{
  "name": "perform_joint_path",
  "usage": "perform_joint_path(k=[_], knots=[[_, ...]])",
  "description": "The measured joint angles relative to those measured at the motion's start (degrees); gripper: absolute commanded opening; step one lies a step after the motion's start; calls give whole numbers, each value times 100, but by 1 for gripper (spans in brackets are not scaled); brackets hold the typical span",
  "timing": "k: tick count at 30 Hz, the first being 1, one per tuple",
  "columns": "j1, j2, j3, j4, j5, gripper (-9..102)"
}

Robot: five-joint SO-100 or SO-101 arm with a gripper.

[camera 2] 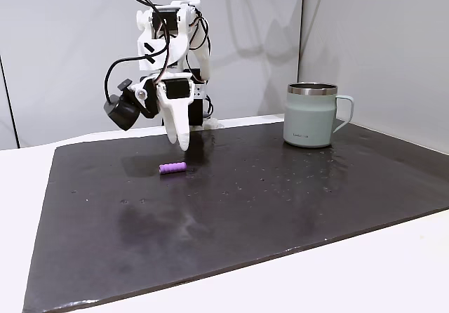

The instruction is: Grasp a pengrip and put it in the cup.

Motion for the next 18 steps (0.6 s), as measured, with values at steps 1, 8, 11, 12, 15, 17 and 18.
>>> perform_joint_path(k=[1, 8, 11, 12, 15, 17, 18], knots=[[0, -79, 0, 0, 0, 25], [0, -527, 0, -9, -88, 24], [18, -650, 0, -149, -114, 24], [9, -668, 0, -167, -105, 24], [9, -729, 0, -255, -176, 24], [18, -791, 0, -264, -176, 24], [35, -809, 0, -290, -220, 24]])
